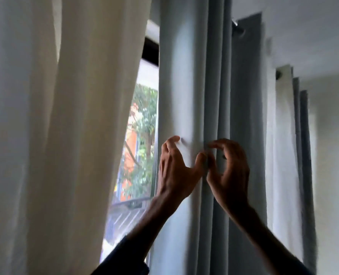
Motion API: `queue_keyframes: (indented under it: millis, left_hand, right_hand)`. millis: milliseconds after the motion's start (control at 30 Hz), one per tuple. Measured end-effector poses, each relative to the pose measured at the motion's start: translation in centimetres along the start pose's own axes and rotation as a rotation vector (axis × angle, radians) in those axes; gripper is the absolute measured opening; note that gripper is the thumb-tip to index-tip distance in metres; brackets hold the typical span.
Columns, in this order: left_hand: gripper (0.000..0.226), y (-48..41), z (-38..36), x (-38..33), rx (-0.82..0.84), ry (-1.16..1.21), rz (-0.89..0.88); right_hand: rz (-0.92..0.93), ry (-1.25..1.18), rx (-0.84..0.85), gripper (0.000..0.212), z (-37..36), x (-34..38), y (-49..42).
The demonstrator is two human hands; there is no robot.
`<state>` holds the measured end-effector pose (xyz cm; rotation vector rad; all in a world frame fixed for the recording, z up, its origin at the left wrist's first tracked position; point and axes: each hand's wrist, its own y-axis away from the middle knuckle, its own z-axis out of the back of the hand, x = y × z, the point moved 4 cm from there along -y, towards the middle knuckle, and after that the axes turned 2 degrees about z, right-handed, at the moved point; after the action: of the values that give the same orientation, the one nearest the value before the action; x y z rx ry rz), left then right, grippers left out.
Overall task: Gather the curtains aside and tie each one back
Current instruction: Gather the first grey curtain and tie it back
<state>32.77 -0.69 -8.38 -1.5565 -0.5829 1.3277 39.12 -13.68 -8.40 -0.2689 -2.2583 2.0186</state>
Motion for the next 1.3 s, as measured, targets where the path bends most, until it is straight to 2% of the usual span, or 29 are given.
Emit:
queue_keyframes:
  millis: [133, 333, 400, 500, 567, 633, 733, 800, 900, 1033, 1133, 1233, 1300]
  left_hand:
    - [0.076, -7.0, -1.1, -5.1, -0.14, -0.057, -0.084]
    - [0.054, -17.0, -0.1, -9.9, -0.271, -0.232, -0.174]
    - [0.051, -19.3, 0.1, -10.8, -0.329, -0.3, -0.193]
    - [0.053, -22.3, -0.3, -11.2, -0.355, -0.396, -0.184]
    - [0.056, -24.0, -0.8, -10.6, -0.325, -0.456, -0.147]
    - [0.044, -25.7, -1.9, -9.8, -0.278, -0.5, -0.116]
    - [0.025, -27.6, -4.8, -9.1, -0.142, -0.424, -0.077]
    - [0.026, -28.2, -7.8, -9.6, -0.026, -0.334, -0.06]
    - [0.025, -27.4, -12.4, -11.0, 0.118, -0.251, -0.108]
    - [0.021, -26.8, -12.1, -9.7, 0.134, -0.297, -0.133]
    - [0.013, -27.5, -7.1, -6.1, 0.072, -0.398, -0.102]
    - [0.025, -28.0, -0.9, -4.1, -0.07, -0.469, -0.087]
    - [0.025, -28.2, 2.0, -4.3, -0.102, -0.509, -0.106]
  right_hand:
    - [-0.05, -0.102, -0.026, 0.032, -1.2, -3.1, -6.8]
    - [-0.245, -0.228, 0.249, 0.069, -5.3, -7.0, -15.8]
    - [-0.247, -0.258, 0.231, 0.065, -6.4, -7.3, -18.1]
    - [-0.236, -0.282, 0.156, 0.044, -7.9, -7.3, -21.1]
    - [-0.223, -0.244, 0.166, 0.033, -9.1, -7.7, -22.4]
    - [-0.229, -0.142, 0.191, 0.026, -9.9, -10.0, -23.0]
    - [-0.254, 0.017, 0.212, 0.034, -9.0, -16.5, -23.3]
    - [-0.345, 0.083, 0.172, 0.034, -7.0, -21.6, -24.0]
    - [-0.521, 0.049, 0.082, 0.03, -4.2, -26.2, -24.1]
    - [-0.452, 0.095, 0.124, 0.03, -5.4, -24.6, -21.6]
    - [-0.351, 0.044, 0.086, 0.034, -7.9, -20.8, -20.1]
    - [-0.336, -0.067, 0.05, 0.033, -9.7, -16.3, -20.6]
    - [-0.246, -0.056, 0.061, 0.027, -10.5, -12.7, -21.9]
